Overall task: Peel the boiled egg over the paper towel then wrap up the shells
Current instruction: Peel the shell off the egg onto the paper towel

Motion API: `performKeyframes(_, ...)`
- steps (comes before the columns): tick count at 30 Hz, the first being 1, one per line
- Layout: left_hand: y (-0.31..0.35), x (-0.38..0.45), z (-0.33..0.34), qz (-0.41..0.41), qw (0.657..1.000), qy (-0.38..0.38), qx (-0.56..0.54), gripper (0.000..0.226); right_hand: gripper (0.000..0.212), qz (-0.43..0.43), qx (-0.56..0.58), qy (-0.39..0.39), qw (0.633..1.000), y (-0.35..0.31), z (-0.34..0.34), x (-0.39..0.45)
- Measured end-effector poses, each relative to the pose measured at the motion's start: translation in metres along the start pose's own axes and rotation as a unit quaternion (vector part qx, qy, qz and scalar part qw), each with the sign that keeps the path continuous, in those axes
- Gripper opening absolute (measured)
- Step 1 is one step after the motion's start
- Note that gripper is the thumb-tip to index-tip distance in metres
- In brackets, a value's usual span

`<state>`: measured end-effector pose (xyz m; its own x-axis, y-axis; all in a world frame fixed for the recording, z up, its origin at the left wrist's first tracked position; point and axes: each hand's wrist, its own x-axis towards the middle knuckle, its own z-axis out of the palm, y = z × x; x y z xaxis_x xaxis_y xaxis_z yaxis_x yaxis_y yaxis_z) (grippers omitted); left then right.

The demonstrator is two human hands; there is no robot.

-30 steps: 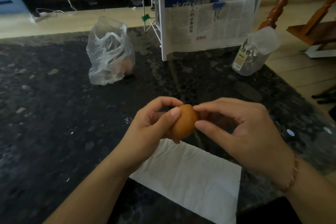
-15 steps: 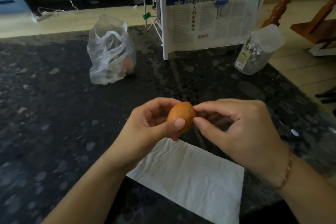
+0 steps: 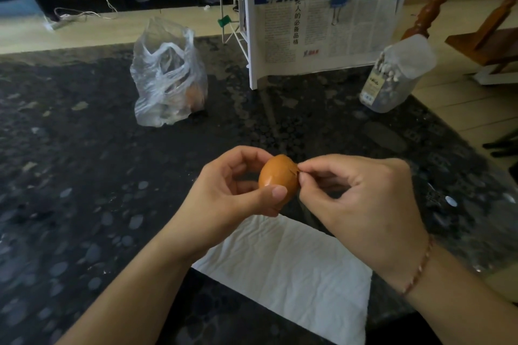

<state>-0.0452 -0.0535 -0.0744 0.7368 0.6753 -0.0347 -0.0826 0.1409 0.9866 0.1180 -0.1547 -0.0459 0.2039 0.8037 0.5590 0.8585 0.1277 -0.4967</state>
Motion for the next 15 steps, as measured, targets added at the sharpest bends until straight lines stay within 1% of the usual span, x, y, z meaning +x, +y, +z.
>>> performKeyframes(3, 0.0019, -0.0001, 0.0012, -0.002, 1.000, 0.001, -0.003, 0.048, 0.011, 0.004, -0.004, 0.002, 1.000, -0.0019, 0.0006, 0.0007)
performKeyframes(7, 0.0023, 0.0001, 0.0033, -0.004, 1.000, 0.005, 0.000, 0.046, 0.006, 0.003, -0.027, 0.021, 0.999, -0.0022, 0.0024, 0.0012)
performKeyframes(9, 0.0015, 0.0001, 0.0030, -0.001, 1.000, 0.006, -0.003, 0.048, 0.007, 0.012, -0.030, 0.028, 0.999, -0.0028, 0.0030, 0.0019)
performKeyframes(11, 0.0014, 0.0002, 0.0017, -0.001, 1.000, 0.003, -0.018, 0.050, 0.010, 0.036, -0.010, 0.035, 0.999, -0.0041, 0.0028, 0.0026)
performKeyframes(15, 0.0029, 0.0006, -0.0013, 0.002, 0.998, -0.016, -0.058, 0.047, 0.009, 0.111, 0.079, 0.038, 0.990, -0.0067, 0.0010, 0.0036)
